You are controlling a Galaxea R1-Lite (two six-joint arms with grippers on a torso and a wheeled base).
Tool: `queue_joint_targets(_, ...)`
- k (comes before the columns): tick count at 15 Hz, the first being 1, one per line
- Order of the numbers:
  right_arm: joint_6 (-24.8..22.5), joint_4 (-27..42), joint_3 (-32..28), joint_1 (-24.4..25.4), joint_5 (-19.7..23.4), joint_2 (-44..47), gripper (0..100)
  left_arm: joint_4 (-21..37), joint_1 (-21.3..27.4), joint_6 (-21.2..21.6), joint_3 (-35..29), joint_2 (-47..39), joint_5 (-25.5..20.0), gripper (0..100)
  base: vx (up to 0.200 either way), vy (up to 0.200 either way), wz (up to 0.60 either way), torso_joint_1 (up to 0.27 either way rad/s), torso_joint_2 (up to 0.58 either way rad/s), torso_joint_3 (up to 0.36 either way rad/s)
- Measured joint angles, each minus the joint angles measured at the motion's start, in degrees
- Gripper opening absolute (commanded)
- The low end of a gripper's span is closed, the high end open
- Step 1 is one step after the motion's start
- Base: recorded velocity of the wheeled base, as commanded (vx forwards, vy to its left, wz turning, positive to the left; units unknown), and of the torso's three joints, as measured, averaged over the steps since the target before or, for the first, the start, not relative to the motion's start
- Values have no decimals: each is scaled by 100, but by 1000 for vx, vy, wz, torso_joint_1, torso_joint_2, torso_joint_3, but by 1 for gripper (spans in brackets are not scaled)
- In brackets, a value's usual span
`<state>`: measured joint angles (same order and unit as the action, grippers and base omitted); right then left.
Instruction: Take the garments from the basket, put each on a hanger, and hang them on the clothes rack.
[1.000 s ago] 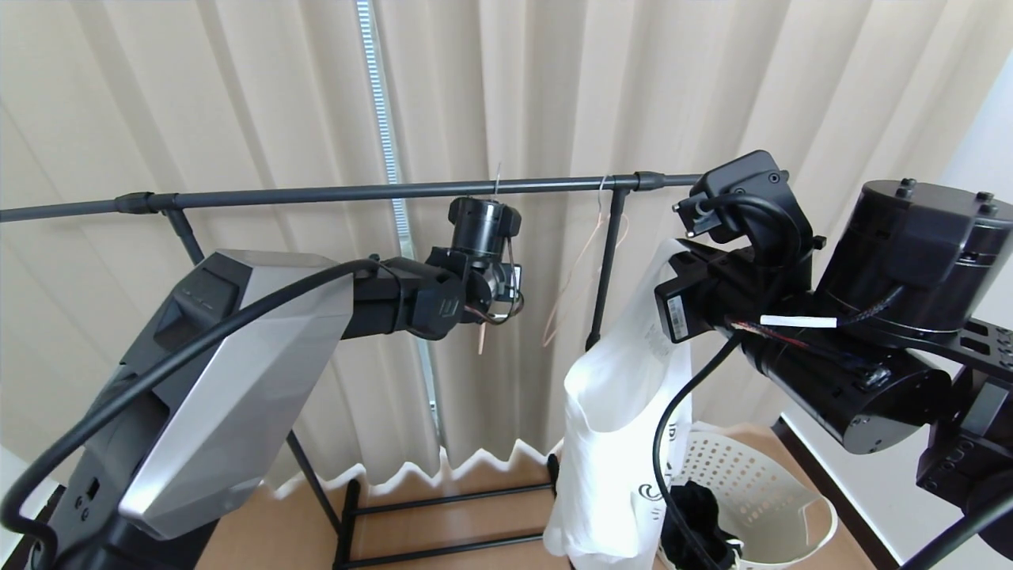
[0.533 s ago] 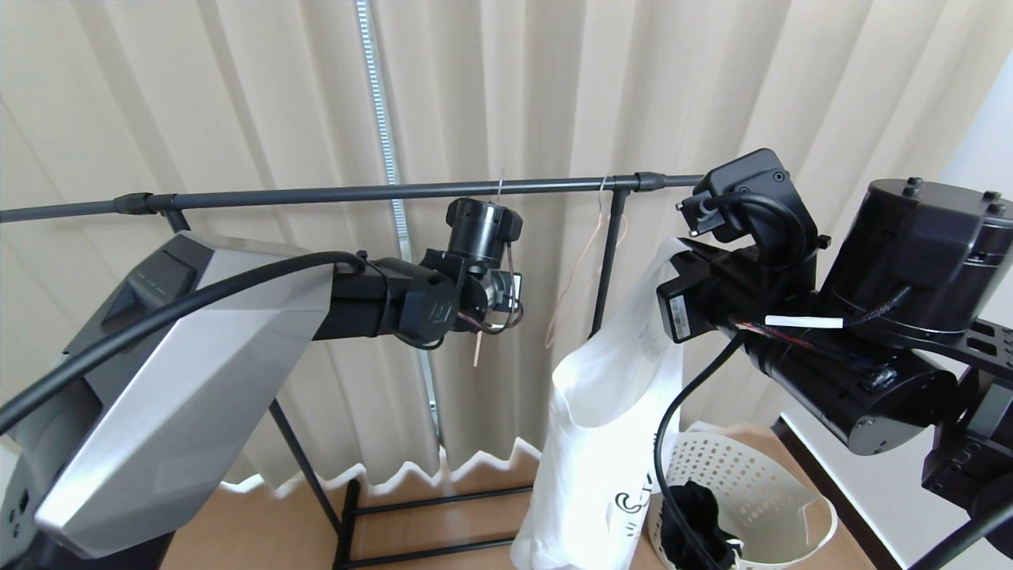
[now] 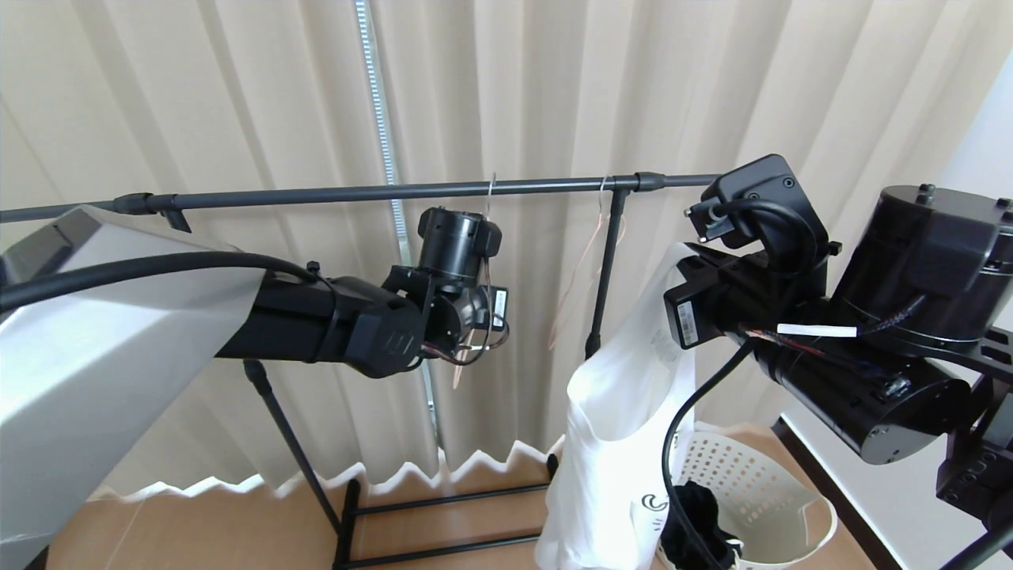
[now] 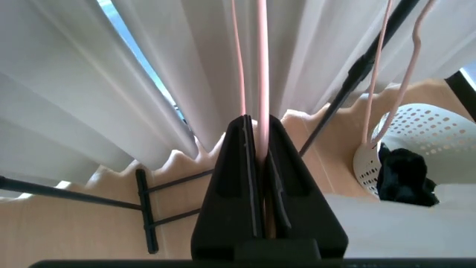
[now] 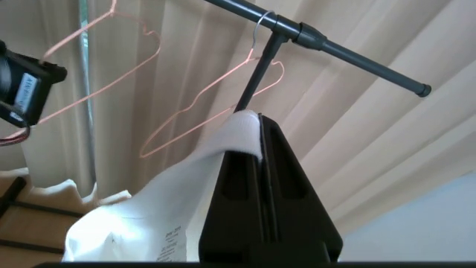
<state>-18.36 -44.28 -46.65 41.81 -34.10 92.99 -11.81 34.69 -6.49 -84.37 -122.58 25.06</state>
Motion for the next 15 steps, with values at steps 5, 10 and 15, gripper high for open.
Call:
queue_joint_targets(5, 2, 0, 13, -2, 0, -10, 0, -655, 11, 44, 1084, 664, -44, 0, 0, 0, 0, 0, 0, 0)
queue_joint_targets(10, 2, 2, 16, -6, -2, 23, 0, -1529, 11, 50, 2542, 1309, -427, 0, 0, 0, 0, 0, 0, 0)
queue_joint_targets(15, 2, 0, 16, -12, 0, 80, 0, -2905, -18, 312, 4721, 2439, -1651, 0, 0, 0, 0, 0, 0, 0)
